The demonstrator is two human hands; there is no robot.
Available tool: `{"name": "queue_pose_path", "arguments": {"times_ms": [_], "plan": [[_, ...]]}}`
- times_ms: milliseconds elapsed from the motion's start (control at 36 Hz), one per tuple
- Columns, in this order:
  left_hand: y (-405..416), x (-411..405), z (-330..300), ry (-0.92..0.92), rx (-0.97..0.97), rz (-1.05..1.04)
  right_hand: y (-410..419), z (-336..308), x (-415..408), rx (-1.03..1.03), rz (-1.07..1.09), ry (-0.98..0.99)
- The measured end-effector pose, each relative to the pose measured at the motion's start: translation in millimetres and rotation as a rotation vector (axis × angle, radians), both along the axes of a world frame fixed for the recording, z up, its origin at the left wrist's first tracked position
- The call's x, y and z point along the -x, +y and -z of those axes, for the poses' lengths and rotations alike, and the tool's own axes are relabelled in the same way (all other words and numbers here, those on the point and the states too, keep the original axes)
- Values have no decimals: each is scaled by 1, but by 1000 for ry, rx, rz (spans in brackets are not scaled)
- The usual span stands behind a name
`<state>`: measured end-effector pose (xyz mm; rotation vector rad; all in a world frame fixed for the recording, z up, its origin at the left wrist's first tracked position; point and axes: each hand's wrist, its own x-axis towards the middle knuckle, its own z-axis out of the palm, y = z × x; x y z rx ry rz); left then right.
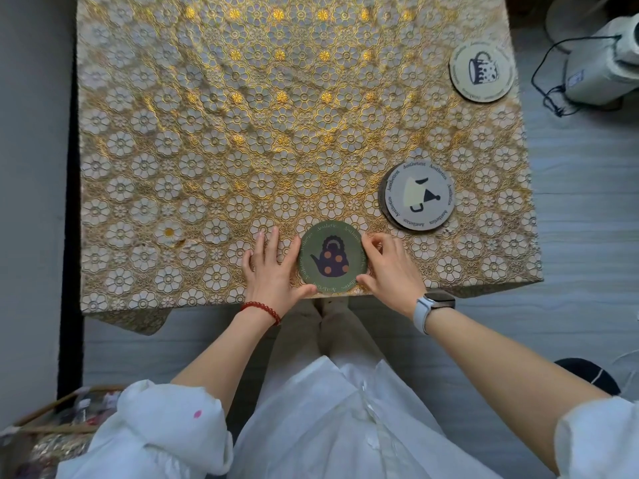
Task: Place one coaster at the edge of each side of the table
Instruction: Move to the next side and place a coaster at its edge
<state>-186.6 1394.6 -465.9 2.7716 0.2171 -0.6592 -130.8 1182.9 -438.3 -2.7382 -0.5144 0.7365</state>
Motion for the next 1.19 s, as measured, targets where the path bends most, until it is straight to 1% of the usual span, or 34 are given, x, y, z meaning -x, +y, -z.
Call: {"name": "queue_pose_path", "arguments": {"times_ms": [333,472,556,611,722,806,861,944,1056,1139,1194], "plan": [[0,-4,-8,15,-32,9,0,1,2,58,-17,-13],[6,-16,-19,24,-13,15,-2,-5,-5,5,-1,34],[9,-30,-26,28,-45,-5,-5,-10,-14,-79,68,108],[9,-43,-30,-3,-71,-17,-9,-14,-22,-117,104,129],[-1,-75,-34,-59,-52,-14,-23,-18,-44,-125,212,22],[-13,-102,-36,-53,-8,5,-35,-20,-67,-90,299,-67],[-21,-118,-35,-42,2,18,-42,-20,-82,-36,375,-88],[-32,-134,-29,-16,9,39,-51,-18,-96,55,519,-34],[-40,-136,-17,121,-42,75,-58,-13,-98,152,618,36],[-41,-133,-11,146,-68,90,-58,-9,-98,145,715,68],[-40,-133,-11,156,-64,90,-56,-8,-98,146,734,43]]}}
